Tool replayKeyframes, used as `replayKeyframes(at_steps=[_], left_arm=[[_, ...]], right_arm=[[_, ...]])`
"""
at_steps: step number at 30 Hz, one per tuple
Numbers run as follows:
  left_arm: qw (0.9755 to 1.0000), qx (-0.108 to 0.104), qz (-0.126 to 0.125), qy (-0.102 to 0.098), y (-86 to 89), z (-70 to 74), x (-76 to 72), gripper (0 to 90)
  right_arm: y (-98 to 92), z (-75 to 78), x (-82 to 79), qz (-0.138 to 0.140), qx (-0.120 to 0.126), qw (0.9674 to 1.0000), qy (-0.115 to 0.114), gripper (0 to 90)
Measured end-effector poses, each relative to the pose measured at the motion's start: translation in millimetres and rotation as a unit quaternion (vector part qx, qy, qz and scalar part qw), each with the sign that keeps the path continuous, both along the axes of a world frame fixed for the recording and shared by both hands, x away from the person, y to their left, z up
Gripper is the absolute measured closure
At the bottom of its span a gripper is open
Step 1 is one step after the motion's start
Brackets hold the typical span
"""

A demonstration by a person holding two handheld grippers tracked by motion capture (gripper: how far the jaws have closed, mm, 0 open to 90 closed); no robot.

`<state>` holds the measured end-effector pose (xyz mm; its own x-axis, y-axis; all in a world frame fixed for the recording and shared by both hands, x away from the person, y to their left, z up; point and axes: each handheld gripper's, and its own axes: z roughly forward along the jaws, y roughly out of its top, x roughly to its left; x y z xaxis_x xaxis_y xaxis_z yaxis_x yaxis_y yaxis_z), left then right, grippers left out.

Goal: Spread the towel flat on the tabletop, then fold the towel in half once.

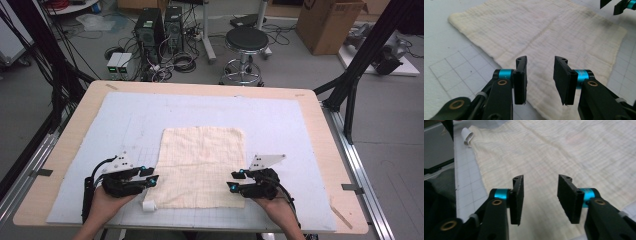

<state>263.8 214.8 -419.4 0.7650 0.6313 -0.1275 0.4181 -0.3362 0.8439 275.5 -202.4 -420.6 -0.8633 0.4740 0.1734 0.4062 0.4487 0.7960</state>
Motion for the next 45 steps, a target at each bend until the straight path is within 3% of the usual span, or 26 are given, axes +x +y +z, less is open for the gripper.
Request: replayKeyframes(at_steps=[7, 9, 18, 32, 45], left_arm=[[0.9996, -0.012, 0.014, -0.020, -0.2, 4.7, 5.1, 54.3], [0.9995, -0.017, 0.017, -0.021, -0.4, 5.4, 6.7, 52.8], [0.9987, -0.032, 0.032, -0.022, 1.0, 8.4, 12.2, 42.8], [0.9992, -0.013, 0.036, -0.013, -2.0, 12.9, 20.3, 40.4], [0.9989, -0.003, 0.044, -0.016, -8.6, 24.6, 41.8, 40.4]], right_arm=[[-4.0, 2.1, 10.7, -0.011, 0.010, 0.9998, -0.015, 46.5], [-4.4, 2.0, 14.9, -0.014, 0.018, 0.9997, -0.014, 44.2], [-4.9, 2.0, 25.2, -0.036, 0.007, 0.9992, -0.018, 37.5], [-2.6, 7.5, 32.2, -0.030, 0.002, 0.9992, -0.024, 35.0], [-8.0, 17.6, 47.2, -0.053, 0.007, 0.9981, -0.031, 34.2]])
